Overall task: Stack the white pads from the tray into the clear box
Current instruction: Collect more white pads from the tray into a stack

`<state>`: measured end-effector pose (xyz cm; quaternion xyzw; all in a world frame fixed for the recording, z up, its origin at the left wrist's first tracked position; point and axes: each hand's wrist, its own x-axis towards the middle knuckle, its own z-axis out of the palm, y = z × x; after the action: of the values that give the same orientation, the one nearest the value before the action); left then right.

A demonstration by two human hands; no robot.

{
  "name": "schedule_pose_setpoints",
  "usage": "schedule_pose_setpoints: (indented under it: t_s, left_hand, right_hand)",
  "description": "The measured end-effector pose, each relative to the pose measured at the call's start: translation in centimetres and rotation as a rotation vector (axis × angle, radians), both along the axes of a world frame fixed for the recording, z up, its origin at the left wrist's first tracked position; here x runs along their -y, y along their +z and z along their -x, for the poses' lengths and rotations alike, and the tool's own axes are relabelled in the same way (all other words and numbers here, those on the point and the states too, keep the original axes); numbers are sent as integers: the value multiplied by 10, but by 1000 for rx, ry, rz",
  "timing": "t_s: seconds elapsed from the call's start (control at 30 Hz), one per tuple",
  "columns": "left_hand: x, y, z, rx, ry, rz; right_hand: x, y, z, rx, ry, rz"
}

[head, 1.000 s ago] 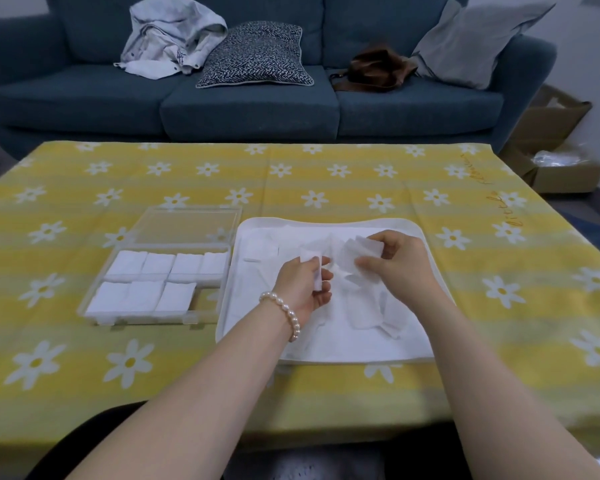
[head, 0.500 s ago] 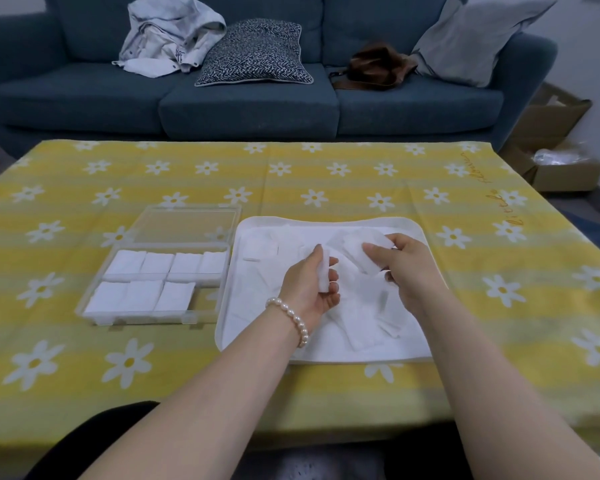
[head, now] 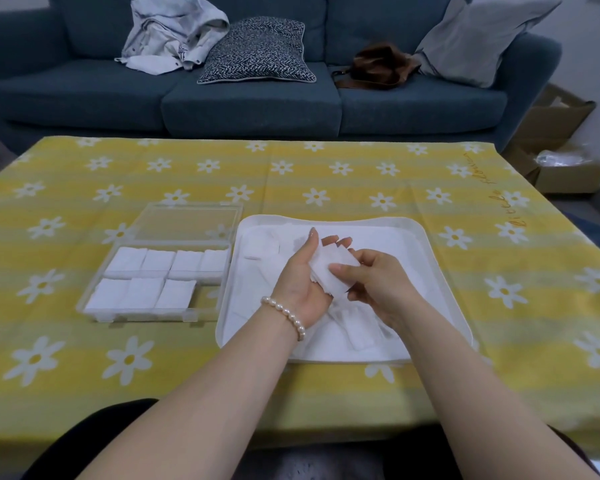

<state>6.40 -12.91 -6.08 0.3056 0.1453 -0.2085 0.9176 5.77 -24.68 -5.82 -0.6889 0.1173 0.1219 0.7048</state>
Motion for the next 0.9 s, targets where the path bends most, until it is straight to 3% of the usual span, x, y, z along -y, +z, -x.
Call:
schedule_pose_setpoints:
  t_s: [0.27,0.5,0.63,0.9]
  left_hand:
    - [-6,1,-4,-53,71,79]
    - [-7,0,-9,-79,70,-100]
    - [1,-1,-2,-80,-87,-196]
    - [-1,-2,-3,18,-78,-65]
  right_hand:
    - [7,7,0,-27,3,-41]
    - [16,17,-2,10,-92,-289]
    - [4,14,3,-21,-99,-238]
    - [-5,7,7,-16,-112,-143]
